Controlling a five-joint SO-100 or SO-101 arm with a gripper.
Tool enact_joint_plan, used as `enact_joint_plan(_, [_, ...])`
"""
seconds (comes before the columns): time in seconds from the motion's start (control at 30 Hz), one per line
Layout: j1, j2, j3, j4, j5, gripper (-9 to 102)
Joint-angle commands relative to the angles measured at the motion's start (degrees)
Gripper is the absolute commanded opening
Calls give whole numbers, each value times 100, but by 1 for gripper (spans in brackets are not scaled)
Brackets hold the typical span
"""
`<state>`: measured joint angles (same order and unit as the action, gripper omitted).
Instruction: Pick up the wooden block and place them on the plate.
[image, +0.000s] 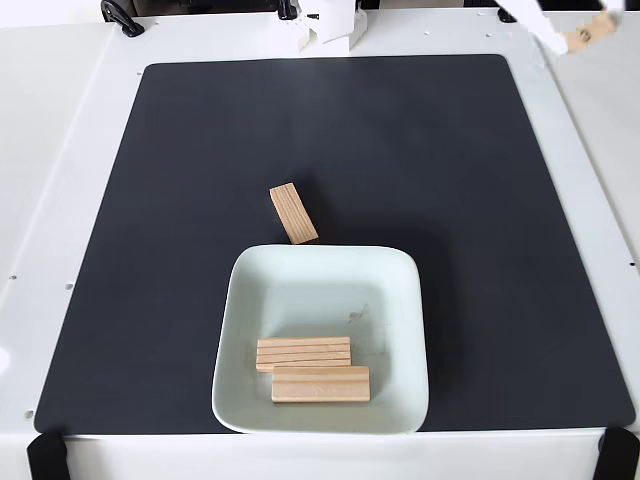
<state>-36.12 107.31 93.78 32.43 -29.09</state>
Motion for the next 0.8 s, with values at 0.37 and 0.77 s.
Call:
enact_joint_plan(0.37, [2355,-2030,-1714,-1345,3656,-1])
enact_joint_plan(0.77, [2856,-4755,-5361,2021,3252,-1])
